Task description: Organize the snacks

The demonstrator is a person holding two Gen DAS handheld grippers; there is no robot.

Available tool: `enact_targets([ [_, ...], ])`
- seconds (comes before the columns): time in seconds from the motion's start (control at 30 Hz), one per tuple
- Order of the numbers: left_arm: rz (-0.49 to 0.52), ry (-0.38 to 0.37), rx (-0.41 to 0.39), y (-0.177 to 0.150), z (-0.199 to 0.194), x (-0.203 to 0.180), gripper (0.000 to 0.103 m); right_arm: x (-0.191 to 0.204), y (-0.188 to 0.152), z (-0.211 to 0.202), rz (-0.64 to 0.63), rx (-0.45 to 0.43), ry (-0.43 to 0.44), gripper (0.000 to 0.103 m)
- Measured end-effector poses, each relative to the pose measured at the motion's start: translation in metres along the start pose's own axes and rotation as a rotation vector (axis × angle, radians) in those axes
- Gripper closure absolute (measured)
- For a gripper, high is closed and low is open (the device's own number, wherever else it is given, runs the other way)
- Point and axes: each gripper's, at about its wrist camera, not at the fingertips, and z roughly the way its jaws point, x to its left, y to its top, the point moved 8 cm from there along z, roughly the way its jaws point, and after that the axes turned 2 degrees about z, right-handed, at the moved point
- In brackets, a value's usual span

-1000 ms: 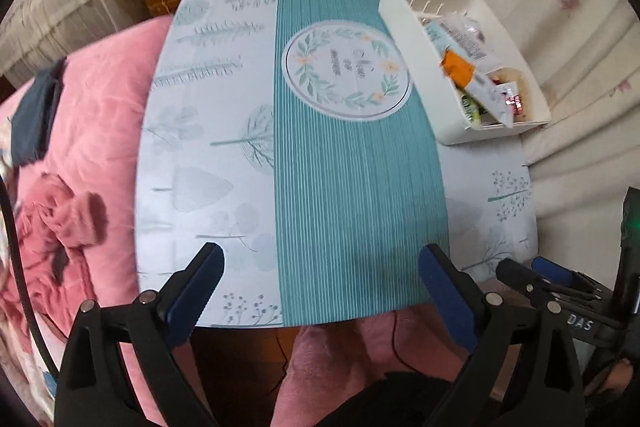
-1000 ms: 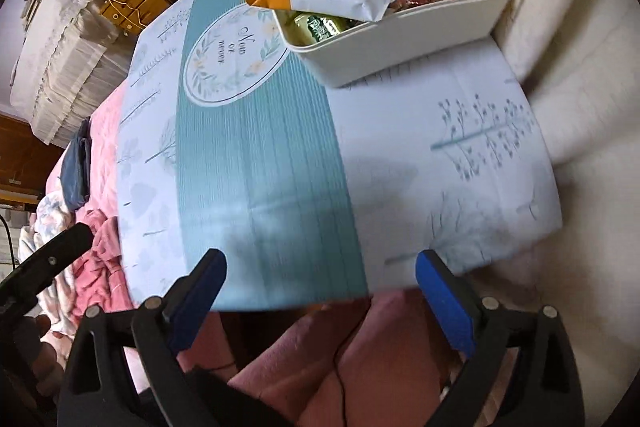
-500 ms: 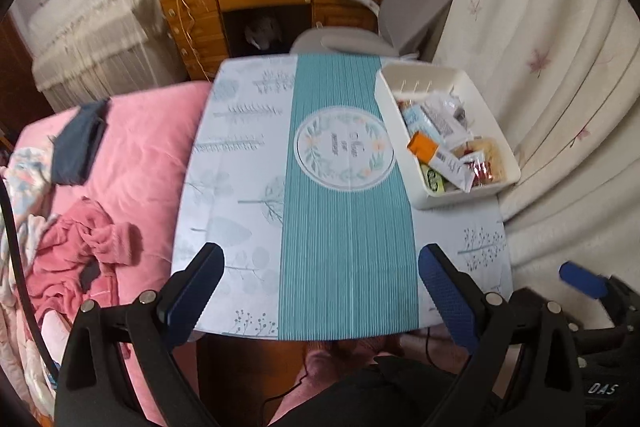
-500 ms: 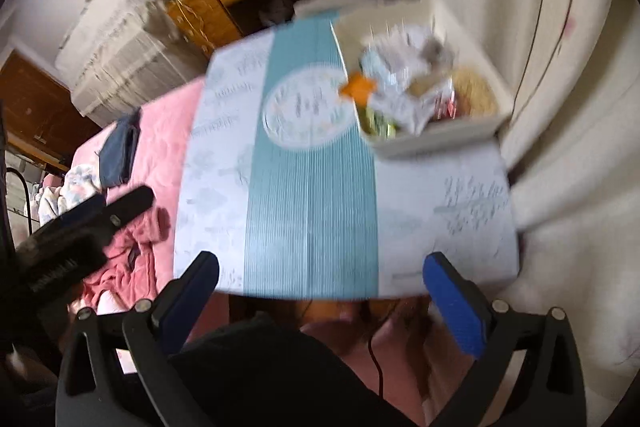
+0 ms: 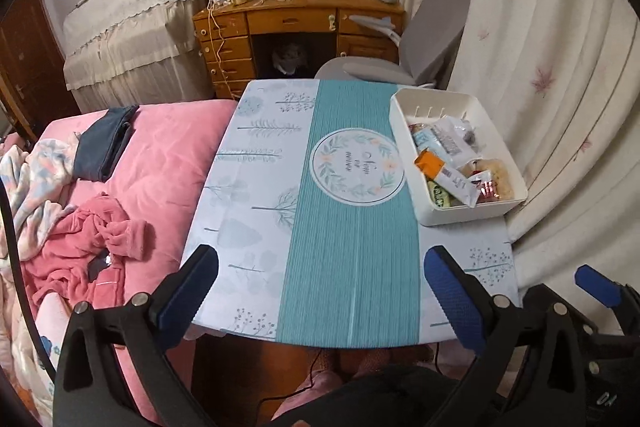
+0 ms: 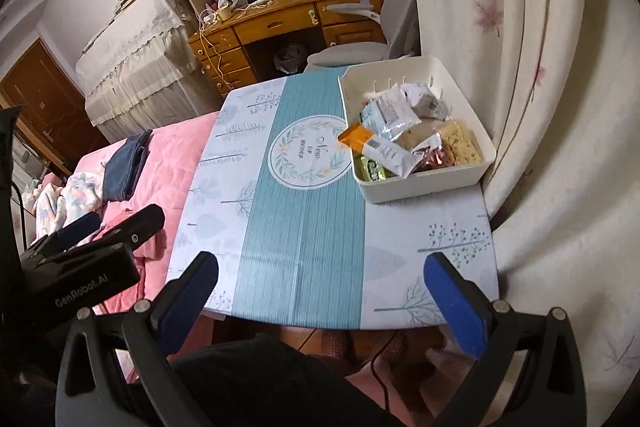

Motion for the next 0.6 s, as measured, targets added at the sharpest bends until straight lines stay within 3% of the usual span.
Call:
enact_targets([
  [0.6,0.022,0.012,-0.017,-0.001,-0.002,-0.017,0.001,-0.005,-0.006,0.004,-0.023,0.011,-0.018,0.000],
])
